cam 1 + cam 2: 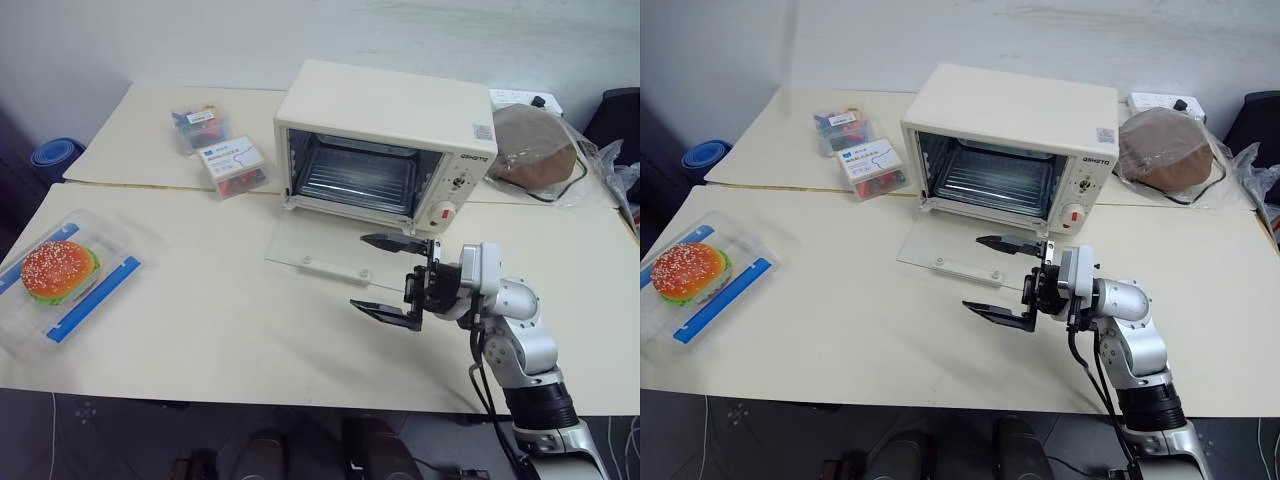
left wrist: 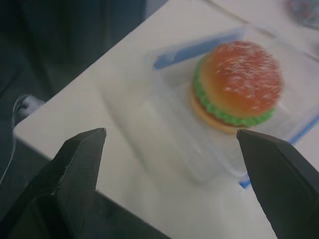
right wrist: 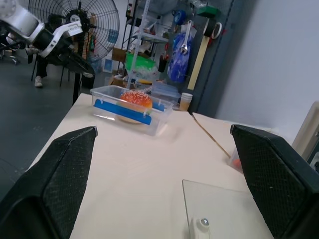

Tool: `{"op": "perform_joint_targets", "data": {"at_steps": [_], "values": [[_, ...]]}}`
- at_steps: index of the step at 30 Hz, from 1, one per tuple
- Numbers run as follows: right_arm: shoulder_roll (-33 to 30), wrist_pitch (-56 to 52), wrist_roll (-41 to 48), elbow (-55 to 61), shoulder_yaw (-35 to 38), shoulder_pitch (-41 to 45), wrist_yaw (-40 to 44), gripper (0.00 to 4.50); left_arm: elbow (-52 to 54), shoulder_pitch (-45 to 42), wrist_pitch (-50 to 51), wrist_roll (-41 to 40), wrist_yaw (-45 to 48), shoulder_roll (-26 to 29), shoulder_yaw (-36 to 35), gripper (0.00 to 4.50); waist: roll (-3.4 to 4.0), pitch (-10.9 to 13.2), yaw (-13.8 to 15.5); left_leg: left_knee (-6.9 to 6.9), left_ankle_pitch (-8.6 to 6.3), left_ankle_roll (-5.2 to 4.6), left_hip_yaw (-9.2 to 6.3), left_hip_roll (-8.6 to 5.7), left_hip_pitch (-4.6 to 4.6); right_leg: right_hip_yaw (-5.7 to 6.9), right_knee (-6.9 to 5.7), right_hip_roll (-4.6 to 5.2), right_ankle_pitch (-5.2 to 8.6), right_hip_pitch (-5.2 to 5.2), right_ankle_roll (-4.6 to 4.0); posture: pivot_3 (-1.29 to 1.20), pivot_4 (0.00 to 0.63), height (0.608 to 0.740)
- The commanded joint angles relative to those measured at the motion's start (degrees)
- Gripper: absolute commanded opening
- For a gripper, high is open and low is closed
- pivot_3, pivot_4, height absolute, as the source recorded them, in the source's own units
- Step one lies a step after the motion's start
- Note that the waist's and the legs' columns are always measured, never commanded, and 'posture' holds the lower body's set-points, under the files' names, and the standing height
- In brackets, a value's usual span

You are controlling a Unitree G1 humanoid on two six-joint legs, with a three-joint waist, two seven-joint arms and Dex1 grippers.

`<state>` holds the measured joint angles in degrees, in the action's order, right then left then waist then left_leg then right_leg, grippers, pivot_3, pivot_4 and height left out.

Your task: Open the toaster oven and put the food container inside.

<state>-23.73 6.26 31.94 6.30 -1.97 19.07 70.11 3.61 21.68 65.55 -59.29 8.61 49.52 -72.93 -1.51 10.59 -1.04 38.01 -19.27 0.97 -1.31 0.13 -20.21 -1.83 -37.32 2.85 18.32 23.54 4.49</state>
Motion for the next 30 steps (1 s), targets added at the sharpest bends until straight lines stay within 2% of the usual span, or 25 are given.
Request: {"op": "perform_joint_targets", "data": {"at_steps": [1,6,12,20,24,28,30], "values": [[-0.56,0.6,0.26,1.22,0.75,-0.18,0.17,4.5,-2.34,-0.18,5.51,2.43,-0.73,4.25,2.3,4.46,0.02,0.01,-0.56,-0.01,-0.02,0.02,0.02,-0.01,0.0,-0.03,0.01,0.01,0.0,0.0,0.0,0.0,0.15,0.74],[-0.58,0.23,0.07,1.92,0.65,-0.97,-0.54,4.5,-8.14,-6.19,8.8,5.87,-0.99,7.31,7.62,4.46,0.06,0.03,-1.12,-0.2,-0.06,0.18,0.13,0.09,-0.02,-0.08,0.08,-0.06,0.05,0.16,-0.08,0.0,0.15,0.74],[-0.66,1.46,-0.22,2.34,0.75,-1.15,-0.24,4.5,-13.57,-10.69,11.6,12.89,-3.01,9.82,8.83,2.69,0.07,0.04,-1.27,-0.28,-0.08,0.31,0.15,0.22,0.0,-0.07,-0.01,-0.16,0.11,0.24,-0.2,0.0,0.15,0.74],[-0.14,2.23,2.24,2.82,1.62,-1.02,1.02,4.5,-13.47,-20.0,14.17,14.53,0.46,11.83,10.52,0.2,0.04,0.03,-0.81,-0.29,-0.07,0.34,0.14,0.23,0.0,-0.06,-0.03,-0.15,0.12,0.24,-0.21,0.0,0.15,0.74],[-0.77,-0.09,3.91,3.83,2.41,-0.71,-0.2,4.5,-11.07,-22.14,14.48,15.77,3.64,14.3,13.58,0.18,-0.06,0.0,-0.71,-0.29,-0.06,0.37,0.11,0.23,-0.03,-0.03,-0.03,-0.14,0.12,0.26,-0.21,0.0,0.15,0.74],[-1.93,-1.53,4.37,6.13,4.26,-1.28,-2.73,4.5,-5.26,-29.74,18.39,12.38,6.51,17.04,20.31,0.18,-0.08,0.0,-0.39,-0.29,-0.06,0.39,0.07,0.21,-0.09,-0.01,0.0,-0.11,0.12,0.27,-0.21,0.0,0.15,0.74],[-3.37,-1.28,3.7,6.34,5.81,-3.29,-2.86,4.5,-2.08,-36.94,21.69,10.01,7.14,16.82,25.27,0.18,-0.07,0.0,-0.25,-0.29,-0.05,0.4,0.04,0.19,-0.09,0.02,0.01,-0.09,0.12,0.26,-0.21,0.0,0.15,0.74]]}}
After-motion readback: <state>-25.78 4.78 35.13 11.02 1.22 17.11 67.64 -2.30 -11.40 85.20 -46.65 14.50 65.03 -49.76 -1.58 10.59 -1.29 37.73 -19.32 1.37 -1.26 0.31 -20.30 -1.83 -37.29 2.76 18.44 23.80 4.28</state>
